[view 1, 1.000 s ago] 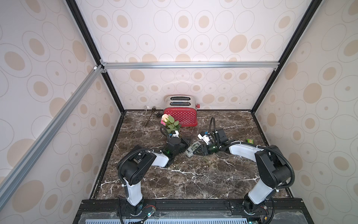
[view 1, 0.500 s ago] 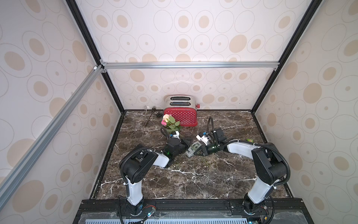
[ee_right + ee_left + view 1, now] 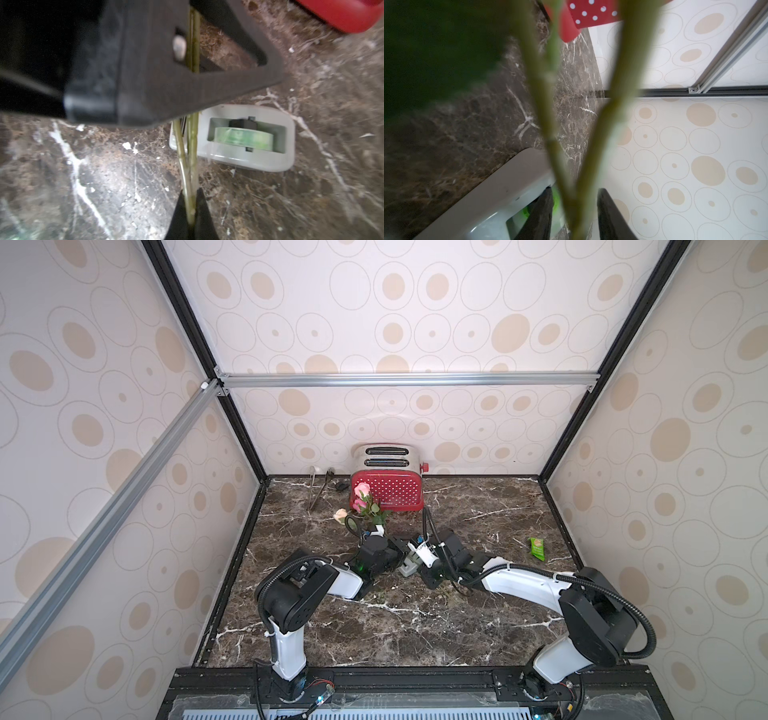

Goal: Wrap bouquets with tape
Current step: Wrap the tape around the bouquet.

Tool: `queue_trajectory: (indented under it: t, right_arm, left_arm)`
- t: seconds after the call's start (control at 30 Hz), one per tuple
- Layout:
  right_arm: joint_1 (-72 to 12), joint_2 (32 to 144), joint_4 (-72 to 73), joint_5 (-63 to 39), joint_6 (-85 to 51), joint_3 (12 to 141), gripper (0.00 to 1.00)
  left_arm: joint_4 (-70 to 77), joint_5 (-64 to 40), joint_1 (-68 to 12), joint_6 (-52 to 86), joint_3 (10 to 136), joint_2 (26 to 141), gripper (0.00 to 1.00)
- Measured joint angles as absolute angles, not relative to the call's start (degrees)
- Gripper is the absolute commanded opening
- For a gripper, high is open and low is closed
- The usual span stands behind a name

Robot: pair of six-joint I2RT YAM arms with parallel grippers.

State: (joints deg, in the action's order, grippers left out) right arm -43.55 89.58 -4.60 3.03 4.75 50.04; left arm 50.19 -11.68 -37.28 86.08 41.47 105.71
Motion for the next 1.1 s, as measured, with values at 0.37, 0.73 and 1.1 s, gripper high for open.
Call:
queue_trajectory:
  t: [0.37, 0.73, 1.1]
  right_arm:
    - [-49.3, 89.7, -0.4, 19.8, 11.9, 48.8, 0.25]
    - [-38.1, 84.9, -8.7, -7.2, 1.1, 52.4, 0.63]
    - [-26.2, 95.4, -7.5, -47.0, -14.2, 54.7, 0.54]
  left_arm:
    - [48.2, -13.0, -36.9, 90.8, 42.5, 105.4, 0.0]
    - [49.0, -13.0, -36.9, 87.0, 42.5, 105.4, 0.0]
    - [58.2, -13.4, -36.7, 83.3, 40.7, 107.1, 0.0]
